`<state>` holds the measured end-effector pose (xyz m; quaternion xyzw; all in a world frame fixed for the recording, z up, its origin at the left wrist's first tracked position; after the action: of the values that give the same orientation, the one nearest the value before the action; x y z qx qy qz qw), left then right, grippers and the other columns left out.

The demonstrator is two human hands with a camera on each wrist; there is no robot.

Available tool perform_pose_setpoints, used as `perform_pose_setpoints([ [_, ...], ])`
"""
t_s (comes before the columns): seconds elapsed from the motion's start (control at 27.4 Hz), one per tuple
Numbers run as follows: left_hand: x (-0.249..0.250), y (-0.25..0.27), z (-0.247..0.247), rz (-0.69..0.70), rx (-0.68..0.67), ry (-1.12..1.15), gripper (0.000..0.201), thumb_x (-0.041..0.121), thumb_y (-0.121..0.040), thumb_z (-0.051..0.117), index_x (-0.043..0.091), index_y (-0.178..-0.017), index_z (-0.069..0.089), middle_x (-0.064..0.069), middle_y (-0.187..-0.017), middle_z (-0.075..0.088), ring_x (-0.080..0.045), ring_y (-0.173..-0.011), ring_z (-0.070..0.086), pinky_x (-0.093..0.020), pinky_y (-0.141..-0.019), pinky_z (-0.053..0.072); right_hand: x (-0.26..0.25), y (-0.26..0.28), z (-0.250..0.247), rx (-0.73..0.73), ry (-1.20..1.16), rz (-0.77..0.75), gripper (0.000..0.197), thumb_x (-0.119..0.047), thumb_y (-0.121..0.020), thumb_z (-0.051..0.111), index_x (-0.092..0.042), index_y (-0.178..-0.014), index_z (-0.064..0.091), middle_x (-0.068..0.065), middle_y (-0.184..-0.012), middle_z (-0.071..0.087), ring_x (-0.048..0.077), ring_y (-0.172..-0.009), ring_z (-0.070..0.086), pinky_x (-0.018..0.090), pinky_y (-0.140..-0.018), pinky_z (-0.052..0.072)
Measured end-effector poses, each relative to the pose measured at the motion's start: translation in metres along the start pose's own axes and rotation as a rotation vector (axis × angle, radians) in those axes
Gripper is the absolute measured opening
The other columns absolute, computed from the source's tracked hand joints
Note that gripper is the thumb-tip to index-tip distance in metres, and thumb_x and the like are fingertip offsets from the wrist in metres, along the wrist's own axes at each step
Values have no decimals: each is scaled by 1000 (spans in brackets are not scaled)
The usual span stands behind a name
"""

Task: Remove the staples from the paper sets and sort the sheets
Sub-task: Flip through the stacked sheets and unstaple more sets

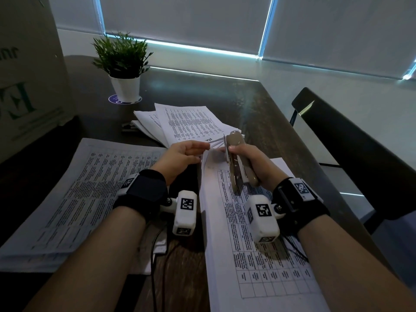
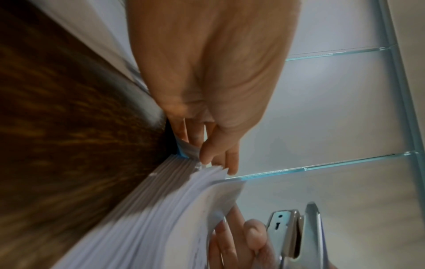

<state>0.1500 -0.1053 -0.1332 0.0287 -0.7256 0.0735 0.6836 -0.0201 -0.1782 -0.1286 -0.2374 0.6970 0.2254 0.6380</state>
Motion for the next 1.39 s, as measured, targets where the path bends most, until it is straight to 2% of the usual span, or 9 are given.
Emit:
perform_pose_setpoints([
  [0.15, 2, 2, 1, -1, 10, -20, 42, -18, -87, 48, 6, -118, 61, -7, -118, 65, -14, -112, 61, -24, -98, 48, 2, 0, -2, -2, -5, -28, 79, -47, -65, 66, 8, -121, 59, 0, -71, 64, 11, -62, 60, 25, -58, 49],
  [0.4, 17, 10, 3, 44, 77, -83, 20, 6, -87, 64, 11, -105, 69, -2, -110, 69, -13, -104, 64, -19, -86, 52, -7, 4, -2, 48, -82, -95, 42, -35, -72, 65, -2, -98, 66, 9, -80, 67, 18, -69, 64, 30, -64, 53],
  [0.55, 23, 18, 28, -56, -120, -91, 45, 23, -76, 73, 16, -117, 58, -4, -107, 70, -13, -98, 67, -22, -84, 54, -7, 6, 2, 31, -100, -102, 50, -32, -75, 65, 6, -108, 65, 20, -91, 66, 25, -76, 64, 33, -67, 54],
  [0.69, 16, 21, 39, -128, -157, -182, 41, -2, -89, 57, 13, -127, 50, -4, -99, 70, -17, -91, 69, -32, -80, 56, -7, 7, 3, 38, -90, -89, 48, -29, -79, 59, 6, -111, 64, 22, -94, 70, 24, -79, 67, 35, -71, 56],
  [0.84, 19, 31, 49, -129, -188, -44, 66, -26, -83, 33, 25, -121, 50, 4, -94, 70, -7, -84, 69, -21, -67, 55, -12, 11, 4, 46, -55, -115, 52, -29, -78, 60, 4, -117, 65, 28, -107, 67, 27, -88, 65, 36, -79, 54],
  [1.02, 12, 28, 46, -195, -147, -103, 40, -11, -90, 46, 12, -123, 52, -13, -112, 63, -27, -105, 62, -42, -94, 50, -17, 16, -3, 117, -89, -138, 23, -24, -83, 64, -4, -96, 63, 2, -74, 67, 16, -65, 63, 26, -58, 53],
  [1.1, 8, 29, 48, -220, -130, -84, 24, -3, -95, 44, 7, -112, 59, -14, -106, 65, -28, -100, 62, -43, -94, 48, -14, 14, -3, 105, -36, -103, 16, -25, -88, 63, -9, -91, 64, -2, -69, 66, 15, -63, 62, 27, -59, 51],
  [1.28, 22, 36, 64, -128, -101, -105, 33, -7, -95, 40, 16, -103, 62, -8, -98, 70, -23, -93, 67, -30, -77, 56, -18, 13, -7, 123, 40, -35, 24, -23, -92, 62, -1, -100, 66, 7, -78, 66, 17, -66, 64, 29, -60, 51],
  [1.39, 39, 45, 67, -84, 20, -105, 32, -6, -93, 41, 19, -98, 60, -10, -98, 70, -26, -91, 68, -41, -82, 56, -41, 24, -36, 273, 41, -22, 21, -24, -93, 60, -3, -95, 64, 10, -83, 66, 20, -67, 61, 27, -58, 49],
])
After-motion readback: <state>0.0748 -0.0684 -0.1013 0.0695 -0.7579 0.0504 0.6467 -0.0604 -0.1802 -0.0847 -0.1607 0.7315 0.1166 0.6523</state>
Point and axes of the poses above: each hand's wrist, its own y-axis away from the middle knuckle, its own z-axis out of the palm, x = y × z, the point moved 5 cm from there along -y, towards the middle knuckle
